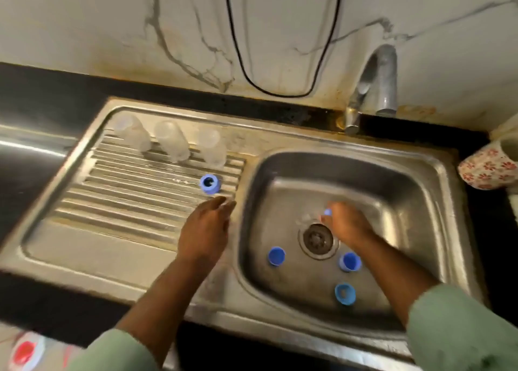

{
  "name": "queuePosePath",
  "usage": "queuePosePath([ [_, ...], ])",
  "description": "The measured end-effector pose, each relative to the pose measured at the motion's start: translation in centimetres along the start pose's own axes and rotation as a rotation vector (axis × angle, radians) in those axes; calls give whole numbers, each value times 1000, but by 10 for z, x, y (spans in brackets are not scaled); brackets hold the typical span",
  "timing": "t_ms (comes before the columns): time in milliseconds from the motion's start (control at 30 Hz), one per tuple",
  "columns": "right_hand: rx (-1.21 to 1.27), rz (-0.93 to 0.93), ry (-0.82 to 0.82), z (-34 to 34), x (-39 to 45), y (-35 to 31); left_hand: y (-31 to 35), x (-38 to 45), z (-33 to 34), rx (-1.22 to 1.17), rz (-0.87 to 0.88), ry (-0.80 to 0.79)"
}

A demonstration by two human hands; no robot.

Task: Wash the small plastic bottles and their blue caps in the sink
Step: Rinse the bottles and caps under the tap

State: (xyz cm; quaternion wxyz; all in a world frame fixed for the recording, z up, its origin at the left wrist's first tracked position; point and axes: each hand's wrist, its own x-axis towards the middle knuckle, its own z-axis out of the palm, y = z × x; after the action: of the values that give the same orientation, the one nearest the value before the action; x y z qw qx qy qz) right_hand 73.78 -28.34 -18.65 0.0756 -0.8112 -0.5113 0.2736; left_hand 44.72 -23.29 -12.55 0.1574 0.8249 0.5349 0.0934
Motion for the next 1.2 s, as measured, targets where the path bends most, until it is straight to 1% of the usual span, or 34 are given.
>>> queuePosePath([
  [33, 85, -43, 79, -2, 0, -16, -16, -4, -6, 4, -50, -21],
  [100, 305, -243, 222, -3, -9, -64, -46, -14, -14, 64, -188, -153],
  [133, 392, -374, 234, -2, -18, -96, -60, -18, -17, 93, -218, -241],
  [167, 422, -467, 206, 1, -27, -124, -72, -20, -17, 88, -225, -300],
  [200, 424, -528, 174, 9, -35, -150, -79, -21, -16, 62, -219, -340],
  [267, 377, -570, 124, 34, -37, -189, -90, -22, -18, -19, -196, -359],
  [333, 316, -544, 113, 56, -38, -215, -98, -25, -19, -35, -170, -365],
  [400, 268, -464, 122, 73, -38, -230, -103, -25, -19, 1, -116, -361],
  [467, 220, -386, 153, 88, -38, -238, -110, -21, -17, 41, -70, -374],
  [567, 224, -327, 201, 101, -41, -240, -114, -20, -16, 78, -16, -391],
  [667, 260, -298, 215, 101, -49, -234, -111, -24, -15, 110, 47, -324],
  [733, 301, -276, 263, 96, -55, -224, -102, -27, -14, 105, 102, -275],
  [800, 272, -244, 307, 88, -63, -205, -86, -30, -12, 70, 187, -242],
  [900, 246, -173, 279, 76, -76, -163, -50, -32, -7, -7, 266, -242],
  [967, 261, -76, 234, 63, -85, -129, -21, -30, 3, -32, 304, -273],
  [1033, 236, 36, 140, 54, -90, -92, 6, -25, 15, -14, 337, -325],
  [1100, 71, 97, -41, 48, -94, -48, 37, -20, 33, 24, 362, -388],
  [1133, 4, 105, -145, 43, -96, -25, 53, -18, 44, 37, 365, -423],
  [1200, -104, 31, -326, 37, -97, 9, 77, -14, 66, 65, 357, -500],
])
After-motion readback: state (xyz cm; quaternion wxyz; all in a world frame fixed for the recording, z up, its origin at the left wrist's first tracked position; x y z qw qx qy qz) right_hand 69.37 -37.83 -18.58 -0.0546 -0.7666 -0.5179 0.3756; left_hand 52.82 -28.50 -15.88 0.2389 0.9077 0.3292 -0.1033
